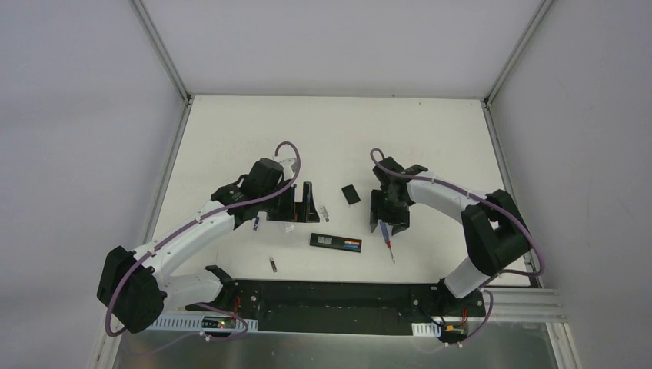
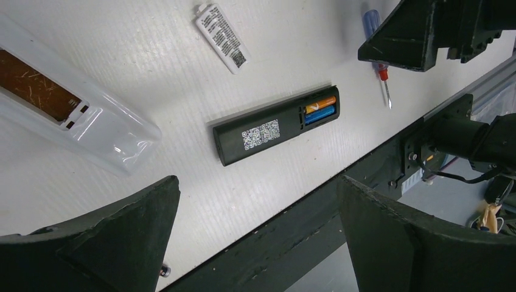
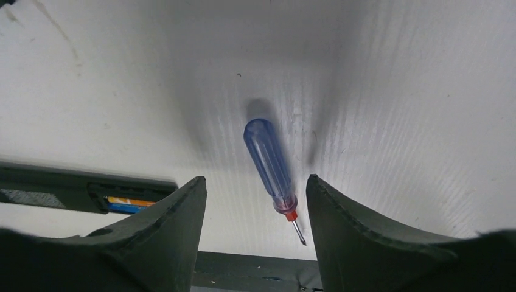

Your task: Unload the batteries from the remote control

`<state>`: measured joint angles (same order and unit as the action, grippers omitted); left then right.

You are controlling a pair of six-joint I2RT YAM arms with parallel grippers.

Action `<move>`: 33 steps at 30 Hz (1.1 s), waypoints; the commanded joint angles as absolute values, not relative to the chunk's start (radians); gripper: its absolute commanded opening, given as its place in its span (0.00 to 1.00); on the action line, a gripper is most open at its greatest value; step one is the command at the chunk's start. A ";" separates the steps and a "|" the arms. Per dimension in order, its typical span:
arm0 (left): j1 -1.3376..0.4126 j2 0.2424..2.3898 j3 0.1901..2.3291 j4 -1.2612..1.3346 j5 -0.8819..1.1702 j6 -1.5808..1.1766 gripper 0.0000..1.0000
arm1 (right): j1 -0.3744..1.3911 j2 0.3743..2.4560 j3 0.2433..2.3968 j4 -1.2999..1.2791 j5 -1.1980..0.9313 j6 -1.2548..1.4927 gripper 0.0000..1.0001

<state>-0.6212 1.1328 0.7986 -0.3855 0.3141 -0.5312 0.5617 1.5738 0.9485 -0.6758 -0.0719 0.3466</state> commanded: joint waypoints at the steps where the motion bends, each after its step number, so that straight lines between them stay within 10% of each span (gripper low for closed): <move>1: -0.621 1.098 0.814 -0.403 0.271 -0.544 0.99 | 0.597 1.659 1.038 -0.814 0.040 0.323 0.62; 11: -0.621 1.087 0.799 -0.402 0.263 -0.554 0.99 | 0.607 1.751 1.072 -0.834 0.062 0.266 0.38; 15: -0.621 1.093 0.803 -0.400 0.268 -0.557 0.99 | 0.602 1.738 1.079 -0.829 0.046 0.252 0.00; 33: -0.645 1.171 0.820 -0.186 0.476 -0.609 0.98 | 0.604 1.119 0.884 -0.470 -0.091 0.752 0.00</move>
